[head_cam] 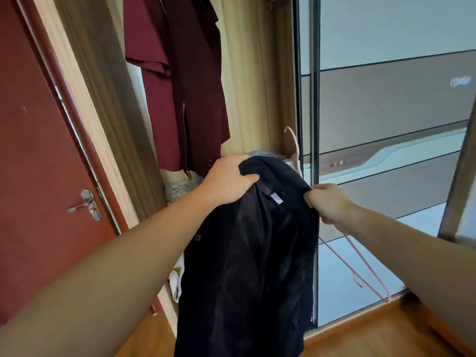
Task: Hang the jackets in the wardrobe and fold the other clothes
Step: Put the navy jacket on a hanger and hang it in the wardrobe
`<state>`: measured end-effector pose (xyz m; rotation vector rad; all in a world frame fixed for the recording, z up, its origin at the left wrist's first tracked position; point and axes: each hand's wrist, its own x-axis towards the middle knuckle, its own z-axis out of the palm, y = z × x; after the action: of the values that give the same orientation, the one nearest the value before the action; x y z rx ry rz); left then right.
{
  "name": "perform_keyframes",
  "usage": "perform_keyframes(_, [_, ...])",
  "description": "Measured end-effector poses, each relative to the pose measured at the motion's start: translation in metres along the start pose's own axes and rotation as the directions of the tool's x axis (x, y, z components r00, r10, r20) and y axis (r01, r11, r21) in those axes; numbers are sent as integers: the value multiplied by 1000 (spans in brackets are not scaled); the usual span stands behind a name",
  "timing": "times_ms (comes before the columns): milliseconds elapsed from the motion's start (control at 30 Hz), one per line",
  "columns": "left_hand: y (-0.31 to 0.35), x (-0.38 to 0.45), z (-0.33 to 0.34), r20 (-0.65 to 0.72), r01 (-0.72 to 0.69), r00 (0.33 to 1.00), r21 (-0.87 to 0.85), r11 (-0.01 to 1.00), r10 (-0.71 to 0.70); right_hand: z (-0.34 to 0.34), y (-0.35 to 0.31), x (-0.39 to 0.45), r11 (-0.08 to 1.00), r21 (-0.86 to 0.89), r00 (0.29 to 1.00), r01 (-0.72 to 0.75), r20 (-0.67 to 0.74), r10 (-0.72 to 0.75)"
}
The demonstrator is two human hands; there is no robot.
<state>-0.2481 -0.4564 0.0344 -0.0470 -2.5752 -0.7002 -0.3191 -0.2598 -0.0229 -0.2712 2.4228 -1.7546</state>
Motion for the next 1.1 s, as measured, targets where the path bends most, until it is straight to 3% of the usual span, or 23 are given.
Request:
perform_keyframes(133, [-19, -15, 5, -58, 84, 996, 182, 980, -75, -24, -10, -7, 982, 189, 999, -1, -47, 10])
perform_keyframes(267, [-31, -41, 19, 22, 64, 997, 365, 929, -78, -46, -23, -8, 982, 183, 996, 41, -82, -26])
perform_keyframes(433, [-35, -68, 46, 14, 108, 992, 415, 904, -125, -65, -19, -10, 988, 142, 996, 51, -78, -40])
perform_keyframes(500, [-33, -69, 55, -3, 138, 989, 344, 929, -147, -74, -6, -10, 995, 96, 996, 36, -84, -28])
perform_keyframes(600, [-18, -58, 65, 4, 191, 982, 31, 981, -191, -97, 18, -11, 999, 6, 998, 43, -48, -42])
perform_keyframes(700, [14, -42, 73, 40, 382, 917, -377, 844, -397, -117, 47, -16, 984, -125, 991, 126, 62, -119])
perform_keyframes(767, [35, -30, 83, 66, 427, 888, -483, 764, -455, -123, 68, -20, 969, -190, 987, 161, 21, -160])
perform_keyframes(867, [68, -18, 105, 99, 408, 909, -408, 817, -405, -129, 93, -24, 969, -187, 967, 161, -167, -193])
perform_keyframes(1000, [94, -10, 136, 135, 393, 919, -284, 874, -370, -137, 109, -26, 998, 22, 993, 60, -102, -58])
perform_keyframes(1033, [97, -8, 142, 150, 392, 919, -244, 887, -365, -139, 111, -27, 999, 24, 993, 37, -112, -34])
perform_keyframes(1100, [101, -6, 152, 177, 381, 919, -171, 909, -352, -143, 115, -30, 991, -133, 979, -3, -204, -24])
